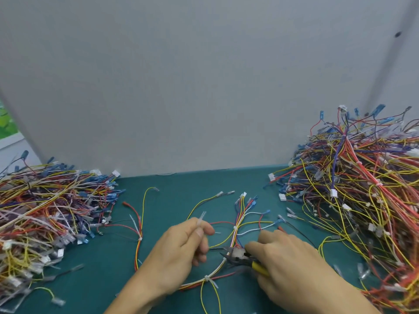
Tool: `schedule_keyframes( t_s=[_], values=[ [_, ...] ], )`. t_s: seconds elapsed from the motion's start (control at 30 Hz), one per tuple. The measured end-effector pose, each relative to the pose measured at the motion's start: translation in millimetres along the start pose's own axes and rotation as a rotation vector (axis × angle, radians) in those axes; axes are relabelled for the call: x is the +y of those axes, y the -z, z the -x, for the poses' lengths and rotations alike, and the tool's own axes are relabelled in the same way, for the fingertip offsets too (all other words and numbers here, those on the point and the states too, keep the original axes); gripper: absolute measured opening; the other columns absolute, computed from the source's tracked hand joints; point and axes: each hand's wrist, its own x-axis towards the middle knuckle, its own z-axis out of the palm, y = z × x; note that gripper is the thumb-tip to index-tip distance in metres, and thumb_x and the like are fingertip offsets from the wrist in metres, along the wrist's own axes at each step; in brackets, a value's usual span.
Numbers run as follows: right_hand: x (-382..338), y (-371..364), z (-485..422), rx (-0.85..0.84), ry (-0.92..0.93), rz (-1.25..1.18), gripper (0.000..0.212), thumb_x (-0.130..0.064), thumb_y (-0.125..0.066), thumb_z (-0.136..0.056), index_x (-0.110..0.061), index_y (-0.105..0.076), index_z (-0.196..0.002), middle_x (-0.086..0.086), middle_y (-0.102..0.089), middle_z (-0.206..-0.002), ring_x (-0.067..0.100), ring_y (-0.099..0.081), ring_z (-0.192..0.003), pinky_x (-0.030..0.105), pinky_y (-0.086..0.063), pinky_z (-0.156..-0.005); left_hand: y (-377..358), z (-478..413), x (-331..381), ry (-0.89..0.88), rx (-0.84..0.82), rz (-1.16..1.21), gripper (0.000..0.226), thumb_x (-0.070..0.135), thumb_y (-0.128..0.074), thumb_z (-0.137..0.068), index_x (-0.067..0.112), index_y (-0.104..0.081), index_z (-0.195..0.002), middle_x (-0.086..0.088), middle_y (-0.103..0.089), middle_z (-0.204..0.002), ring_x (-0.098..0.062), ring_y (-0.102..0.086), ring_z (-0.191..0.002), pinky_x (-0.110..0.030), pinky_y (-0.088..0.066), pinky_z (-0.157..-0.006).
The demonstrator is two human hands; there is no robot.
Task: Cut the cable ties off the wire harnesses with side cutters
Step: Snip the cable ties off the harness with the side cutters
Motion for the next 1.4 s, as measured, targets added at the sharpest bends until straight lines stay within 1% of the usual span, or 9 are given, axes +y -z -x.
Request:
schedule_keyframes(
  t_s=[0.17, 0.33, 0.4, 0.47, 0.57, 0.73, 1.2, 1.3, 1.4],
  values=[
    [-7, 2, 2, -0.017, 0.053, 0.037, 0.025, -0.038, -0.043, -0.093, -0.023, -0.046, -0.112, 0.004, -0.044, -0.118, 0.026, -0.043, -0.110, 0.035, -0.026, -0.076, 20, 11, -3, -0.084, -0.071, -0.220, 0.021, 0.023, -0.054, -0.071, 0.036, -0.058, -0.087, 0.010, -0.035, -0.056, -0.007, -0.032, -0.054, -0.023, -0.030, -0.054],
    [-10, 3, 8, -0.037, 0.101, 0.157, 0.022, -0.027, -0.045, -0.087, -0.024, -0.051, -0.108, 0.003, -0.047, -0.112, 0.026, -0.047, -0.105, 0.034, -0.029, -0.077, 23, 26, -18, -0.036, -0.173, -0.366, 0.037, 0.026, -0.073, -0.067, 0.040, -0.052, -0.095, 0.012, -0.035, -0.063, -0.006, -0.032, -0.055, -0.023, -0.030, -0.056],
    [-12, 5, 10, 0.005, 0.167, 0.151, 0.023, -0.031, -0.065, -0.069, -0.025, -0.059, -0.090, 0.003, -0.055, -0.094, 0.027, -0.056, -0.086, 0.031, -0.031, -0.068, 19, 28, -20, -0.040, -0.209, -0.405, 0.039, 0.030, -0.075, -0.067, 0.040, -0.052, -0.097, 0.013, -0.036, -0.063, -0.006, -0.034, -0.057, -0.020, -0.030, -0.056],
    [-13, 4, 12, 0.049, 0.164, 0.144, 0.034, -0.032, -0.079, -0.032, -0.026, -0.061, -0.060, -0.001, -0.054, -0.064, 0.021, -0.055, -0.053, 0.028, -0.035, -0.048, 15, 27, -21, -0.043, -0.202, -0.440, 0.039, 0.038, -0.077, -0.065, 0.039, -0.053, -0.097, 0.012, -0.036, -0.061, -0.006, -0.033, -0.057, -0.020, -0.028, -0.054],
    [-17, -1, 11, 0.109, 0.161, 0.160, 0.038, -0.026, -0.078, -0.021, -0.023, -0.057, -0.052, -0.001, -0.050, -0.055, 0.021, -0.050, -0.044, 0.027, -0.035, -0.042, 10, 27, -21, -0.095, -0.180, -0.445, 0.020, 0.040, -0.072, -0.076, 0.034, -0.057, -0.089, 0.011, -0.035, -0.056, -0.007, -0.031, -0.055, -0.019, -0.027, -0.053],
    [-18, -6, 7, 0.118, 0.173, 0.203, 0.038, -0.026, -0.078, -0.022, -0.023, -0.056, -0.052, -0.002, -0.050, -0.056, 0.020, -0.049, -0.045, 0.028, -0.022, -0.050, 11, 25, -19, -0.087, -0.170, -0.342, 0.020, 0.022, -0.056, -0.094, 0.023, -0.054, -0.075, 0.012, -0.039, -0.050, -0.005, -0.032, -0.052, -0.017, -0.028, -0.053],
    [-24, -10, -5, 0.043, 0.185, 0.150, 0.041, -0.024, -0.083, -0.020, -0.026, -0.057, -0.051, -0.006, -0.049, -0.053, 0.016, -0.051, -0.043, 0.025, -0.018, -0.047, 12, 24, -20, -0.065, -0.202, -0.304, 0.020, 0.021, -0.054, -0.095, 0.022, -0.053, -0.075, 0.012, -0.038, -0.050, -0.005, -0.030, -0.052, -0.016, -0.026, -0.051],
    [-26, -8, -6, -0.014, 0.212, 0.151, 0.026, -0.021, -0.078, -0.053, -0.022, -0.061, -0.073, -0.002, -0.055, -0.074, 0.023, -0.060, -0.063, 0.028, -0.024, -0.052, 11, 24, -20, -0.061, -0.200, -0.302, 0.021, 0.020, -0.054, -0.095, 0.023, -0.053, -0.075, 0.012, -0.037, -0.049, -0.005, -0.030, -0.051, -0.016, -0.026, -0.050],
    [-24, -11, -8, -0.116, 0.202, 0.157, 0.020, -0.009, -0.043, -0.087, -0.018, -0.050, -0.104, 0.003, -0.046, -0.104, 0.033, -0.054, -0.097, 0.037, -0.027, -0.061, 10, 24, -19, -0.045, -0.196, -0.287, 0.022, 0.019, -0.054, -0.095, 0.022, -0.052, -0.074, 0.012, -0.037, -0.048, -0.005, -0.030, -0.051, -0.016, -0.026, -0.050]
  ],
)
